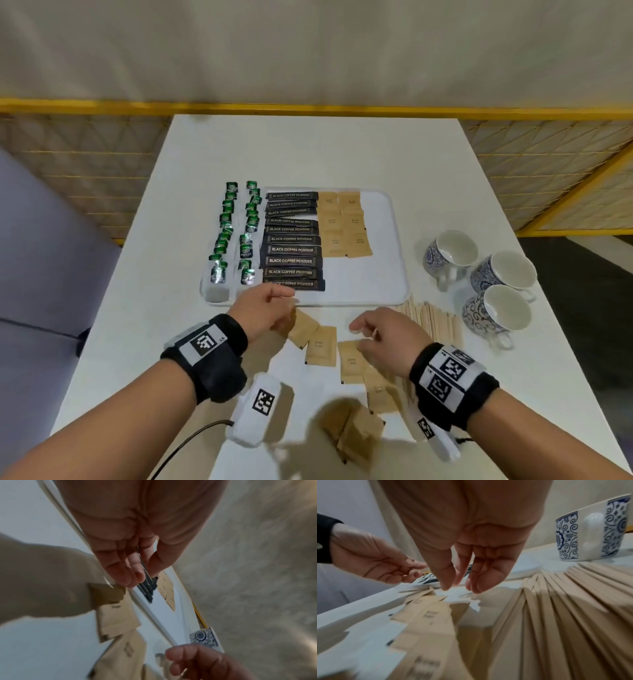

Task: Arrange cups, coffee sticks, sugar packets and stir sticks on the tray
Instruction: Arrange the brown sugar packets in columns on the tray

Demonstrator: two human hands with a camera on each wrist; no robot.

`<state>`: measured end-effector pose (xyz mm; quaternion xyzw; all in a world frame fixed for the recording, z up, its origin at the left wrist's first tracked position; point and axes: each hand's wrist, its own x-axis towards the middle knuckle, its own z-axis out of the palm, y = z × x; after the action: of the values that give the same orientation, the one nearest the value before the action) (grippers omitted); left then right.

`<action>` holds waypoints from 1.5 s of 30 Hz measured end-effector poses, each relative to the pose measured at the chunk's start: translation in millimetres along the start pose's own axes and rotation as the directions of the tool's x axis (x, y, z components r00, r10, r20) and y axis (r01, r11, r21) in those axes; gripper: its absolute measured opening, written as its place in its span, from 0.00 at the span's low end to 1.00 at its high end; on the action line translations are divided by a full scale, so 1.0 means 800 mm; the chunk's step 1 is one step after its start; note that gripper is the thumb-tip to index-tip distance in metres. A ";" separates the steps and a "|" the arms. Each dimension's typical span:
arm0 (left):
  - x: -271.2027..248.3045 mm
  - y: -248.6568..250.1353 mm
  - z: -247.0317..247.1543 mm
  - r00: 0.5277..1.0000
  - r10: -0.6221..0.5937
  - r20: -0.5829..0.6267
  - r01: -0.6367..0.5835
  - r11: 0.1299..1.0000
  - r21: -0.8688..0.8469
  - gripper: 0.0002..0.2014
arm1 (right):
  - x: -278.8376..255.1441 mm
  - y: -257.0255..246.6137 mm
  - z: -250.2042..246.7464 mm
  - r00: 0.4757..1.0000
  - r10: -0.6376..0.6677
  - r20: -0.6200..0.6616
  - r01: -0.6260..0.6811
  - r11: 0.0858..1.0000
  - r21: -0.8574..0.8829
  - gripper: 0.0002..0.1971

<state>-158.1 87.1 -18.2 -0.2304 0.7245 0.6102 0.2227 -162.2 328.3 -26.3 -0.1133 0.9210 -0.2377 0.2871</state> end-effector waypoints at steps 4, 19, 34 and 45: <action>-0.019 -0.033 0.004 0.996 0.072 -0.053 -0.060 0.976 0.209 0.12 | -0.018 -0.001 0.014 1.000 -0.018 0.023 0.020 0.995 -0.098 0.23; -0.032 -0.064 0.065 0.961 0.179 0.209 -0.264 0.395 0.880 0.44 | -0.100 0.013 0.050 0.905 -0.340 0.256 0.417 0.830 -0.370 0.44; -0.061 -0.065 0.062 0.960 0.174 0.219 -0.263 0.289 0.920 0.66 | -0.032 -0.010 0.050 0.955 -0.291 -0.067 0.287 0.956 -0.056 0.31; -0.036 -0.058 0.057 0.961 0.249 0.121 -0.206 0.350 0.914 0.40 | -0.019 0.006 0.027 0.982 -0.184 -0.048 0.162 0.941 -0.298 0.25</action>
<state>-104.9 127.2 -44.1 0.0223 0.9688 0.1270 0.2118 -137.4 329.8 -37.5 -0.2259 0.9426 -0.1271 0.2106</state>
